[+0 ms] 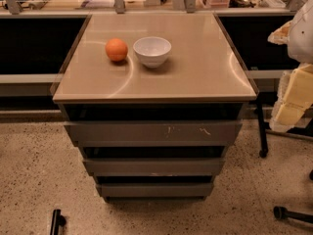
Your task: Open bottom drawer
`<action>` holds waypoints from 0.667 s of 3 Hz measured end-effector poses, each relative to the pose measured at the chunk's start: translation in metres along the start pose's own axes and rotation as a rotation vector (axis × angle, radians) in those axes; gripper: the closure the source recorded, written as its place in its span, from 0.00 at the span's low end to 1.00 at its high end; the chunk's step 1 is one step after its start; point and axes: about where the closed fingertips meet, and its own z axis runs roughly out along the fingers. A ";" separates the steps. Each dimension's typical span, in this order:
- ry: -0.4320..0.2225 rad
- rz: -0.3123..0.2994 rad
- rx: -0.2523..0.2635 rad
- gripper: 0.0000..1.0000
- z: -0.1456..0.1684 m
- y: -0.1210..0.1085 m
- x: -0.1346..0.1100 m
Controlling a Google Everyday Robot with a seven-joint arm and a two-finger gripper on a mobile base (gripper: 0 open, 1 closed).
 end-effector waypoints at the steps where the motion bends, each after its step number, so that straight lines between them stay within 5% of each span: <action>1: 0.000 0.000 0.000 0.00 0.000 0.000 0.000; 2: -0.034 0.025 0.041 0.00 0.008 -0.001 0.002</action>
Offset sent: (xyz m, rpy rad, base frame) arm 0.0090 -0.0072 -0.0281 0.0970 -0.1280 -0.0765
